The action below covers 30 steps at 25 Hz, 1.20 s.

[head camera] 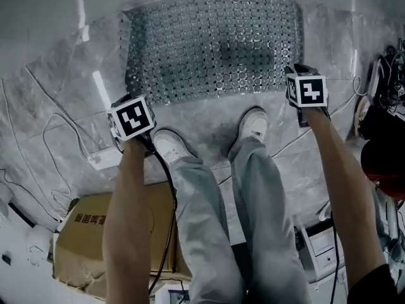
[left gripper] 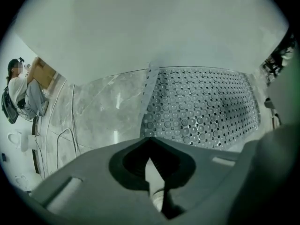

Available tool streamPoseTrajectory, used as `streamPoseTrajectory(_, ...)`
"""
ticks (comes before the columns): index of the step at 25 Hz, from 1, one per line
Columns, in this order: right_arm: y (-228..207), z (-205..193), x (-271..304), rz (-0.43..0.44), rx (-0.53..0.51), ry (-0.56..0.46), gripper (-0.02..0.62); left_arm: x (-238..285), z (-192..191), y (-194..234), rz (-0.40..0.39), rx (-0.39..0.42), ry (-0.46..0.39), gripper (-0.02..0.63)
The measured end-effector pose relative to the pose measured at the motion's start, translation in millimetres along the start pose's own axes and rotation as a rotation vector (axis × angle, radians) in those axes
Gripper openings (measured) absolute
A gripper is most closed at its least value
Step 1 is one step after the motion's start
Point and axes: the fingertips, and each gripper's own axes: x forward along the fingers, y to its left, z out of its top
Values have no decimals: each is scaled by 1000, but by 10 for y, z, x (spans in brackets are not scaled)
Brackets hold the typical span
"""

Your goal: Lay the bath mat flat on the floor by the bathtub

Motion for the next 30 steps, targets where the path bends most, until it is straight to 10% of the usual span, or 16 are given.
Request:
streamPoseTrajectory(16,683,-115,-754,79,131,7,7,-572,-201,-361,-168,-12,-11,5)
streamPoseTrajectory(30,1095,-156,-1498,130,154,3,6,-1293,-251,-69,-137,34,4,5)
